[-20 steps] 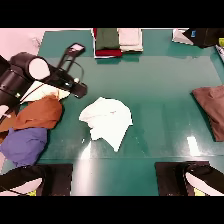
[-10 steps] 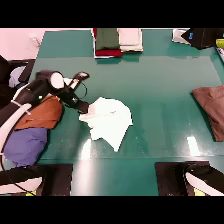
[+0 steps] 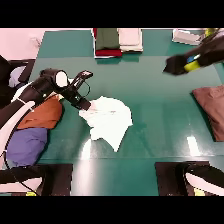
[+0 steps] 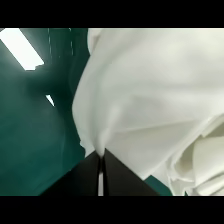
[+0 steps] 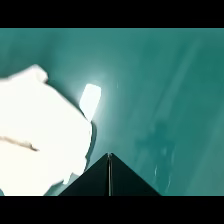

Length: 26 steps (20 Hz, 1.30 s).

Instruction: Fold the shirts.

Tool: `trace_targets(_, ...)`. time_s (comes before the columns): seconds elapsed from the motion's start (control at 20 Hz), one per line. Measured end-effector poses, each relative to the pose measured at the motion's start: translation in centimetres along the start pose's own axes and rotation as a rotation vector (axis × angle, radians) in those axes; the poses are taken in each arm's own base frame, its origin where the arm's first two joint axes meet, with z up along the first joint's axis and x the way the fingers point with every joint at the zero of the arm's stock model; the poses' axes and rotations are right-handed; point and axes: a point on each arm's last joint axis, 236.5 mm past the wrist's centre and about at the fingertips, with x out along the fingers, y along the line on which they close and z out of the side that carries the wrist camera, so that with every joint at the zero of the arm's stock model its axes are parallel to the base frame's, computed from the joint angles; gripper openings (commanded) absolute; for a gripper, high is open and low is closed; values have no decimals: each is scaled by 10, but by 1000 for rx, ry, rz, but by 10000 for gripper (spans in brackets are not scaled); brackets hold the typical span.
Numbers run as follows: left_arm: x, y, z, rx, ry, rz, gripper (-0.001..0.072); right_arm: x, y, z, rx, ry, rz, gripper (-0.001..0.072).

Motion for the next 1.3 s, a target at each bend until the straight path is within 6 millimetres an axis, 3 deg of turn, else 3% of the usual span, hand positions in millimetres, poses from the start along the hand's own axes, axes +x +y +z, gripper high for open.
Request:
trace_targets(0.05,-3,0,2,2,-8,3,29,25,-1,-18,17,79,0,417)
trace_targets(0.1,-4,0,3,4,-13,5,29,48,0,-37,31,155,3,533)
trace_targets(0.2,-7,0,5,6,-20,6,29,94,10,-78,55,301,32,524)
trace_targets(0.35,-9,0,6,7,-24,7,29,147,22,-124,86,440,46,472)
trace_targets(0.55,-9,0,6,7,-24,7,29,195,30,-151,125,492,40,443)
trace_targets(0.75,-9,0,7,4,-30,7,29,224,39,-152,175,467,63,402)
trace_targets(0.9,-9,-1,9,-1,-35,4,29,238,44,-144,206,423,85,49)
trace_targets(0.95,-9,-1,9,-1,-37,3,29,241,45,-141,211,405,88,18)
trace_targets(1.15,-16,-2,13,2,-56,6,29,237,45,-120,195,319,102,16)
trace_targets(1.3,-58,-4,34,23,-168,32,28,199,38,-75,168,173,114,17)
